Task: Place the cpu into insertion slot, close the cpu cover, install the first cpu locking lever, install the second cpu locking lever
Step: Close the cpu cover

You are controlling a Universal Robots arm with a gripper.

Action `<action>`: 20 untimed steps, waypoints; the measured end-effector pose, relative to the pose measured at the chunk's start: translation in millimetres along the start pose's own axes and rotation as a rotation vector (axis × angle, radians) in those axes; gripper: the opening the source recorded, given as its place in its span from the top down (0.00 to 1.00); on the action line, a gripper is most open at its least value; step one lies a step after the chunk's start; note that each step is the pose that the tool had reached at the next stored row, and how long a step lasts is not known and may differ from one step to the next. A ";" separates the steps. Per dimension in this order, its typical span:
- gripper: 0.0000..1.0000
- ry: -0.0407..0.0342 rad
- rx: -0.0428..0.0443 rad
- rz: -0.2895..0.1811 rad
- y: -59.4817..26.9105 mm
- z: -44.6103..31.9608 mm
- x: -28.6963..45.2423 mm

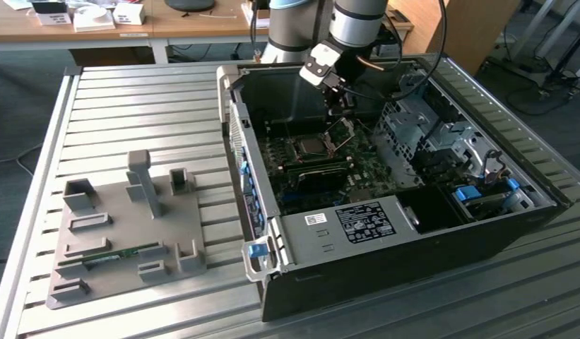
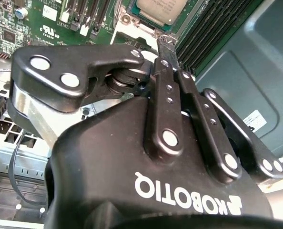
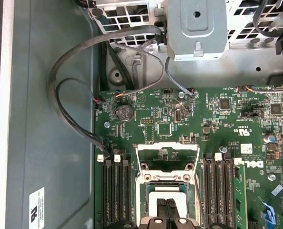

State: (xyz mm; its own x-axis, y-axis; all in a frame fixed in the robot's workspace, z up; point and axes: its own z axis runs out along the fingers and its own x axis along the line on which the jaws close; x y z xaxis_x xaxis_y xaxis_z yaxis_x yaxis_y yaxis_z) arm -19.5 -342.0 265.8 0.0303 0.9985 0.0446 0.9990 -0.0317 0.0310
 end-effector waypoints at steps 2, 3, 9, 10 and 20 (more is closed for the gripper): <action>0.89 -0.0001 0.0000 0.000 0.0 0.0 0.0; 0.89 -0.0001 0.0001 0.000 0.0 0.0 0.0; 0.89 -0.0001 0.0000 0.000 4.3 0.2 0.2; 0.89 0.0000 0.0000 0.000 6.0 0.3 0.2; 0.89 -0.0001 0.0001 0.000 26.8 1.7 0.8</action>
State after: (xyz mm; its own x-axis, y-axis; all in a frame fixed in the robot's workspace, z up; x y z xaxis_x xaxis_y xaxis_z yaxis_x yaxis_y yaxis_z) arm 7.4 -342.0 265.0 0.0303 0.9986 0.0445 0.9990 -0.0317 0.0310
